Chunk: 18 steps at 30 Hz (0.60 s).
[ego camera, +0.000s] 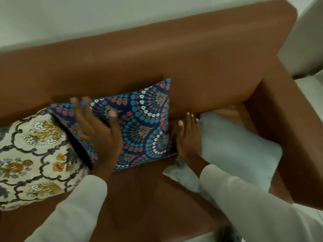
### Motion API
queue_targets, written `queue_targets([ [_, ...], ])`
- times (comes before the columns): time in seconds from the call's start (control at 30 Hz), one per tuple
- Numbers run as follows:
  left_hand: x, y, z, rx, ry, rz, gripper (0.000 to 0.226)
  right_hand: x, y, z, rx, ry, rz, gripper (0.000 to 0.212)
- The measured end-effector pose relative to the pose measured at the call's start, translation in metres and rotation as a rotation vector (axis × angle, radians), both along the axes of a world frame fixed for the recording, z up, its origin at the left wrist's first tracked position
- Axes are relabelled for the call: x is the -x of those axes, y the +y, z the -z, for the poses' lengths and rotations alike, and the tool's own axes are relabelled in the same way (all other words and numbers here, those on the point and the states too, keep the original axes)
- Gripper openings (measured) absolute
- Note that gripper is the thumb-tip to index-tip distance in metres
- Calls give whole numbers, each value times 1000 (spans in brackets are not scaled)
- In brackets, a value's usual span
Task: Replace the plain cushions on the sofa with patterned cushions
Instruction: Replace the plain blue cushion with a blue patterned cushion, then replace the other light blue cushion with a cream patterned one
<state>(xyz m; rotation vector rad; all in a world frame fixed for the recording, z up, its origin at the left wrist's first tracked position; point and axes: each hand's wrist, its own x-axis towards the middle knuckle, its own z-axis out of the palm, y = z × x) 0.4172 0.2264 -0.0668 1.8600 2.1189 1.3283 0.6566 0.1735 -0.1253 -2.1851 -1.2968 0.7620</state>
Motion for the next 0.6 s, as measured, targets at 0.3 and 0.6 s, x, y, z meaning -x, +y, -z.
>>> queue_targets([
  [0.3, -171, -67, 58, 924, 70, 807, 60, -179, -116, 10, 218, -369, 23, 55],
  [0.6, -211, -102, 66, 1170, -383, 401, 83, -280, -176, 29, 319, 218, 91, 71],
])
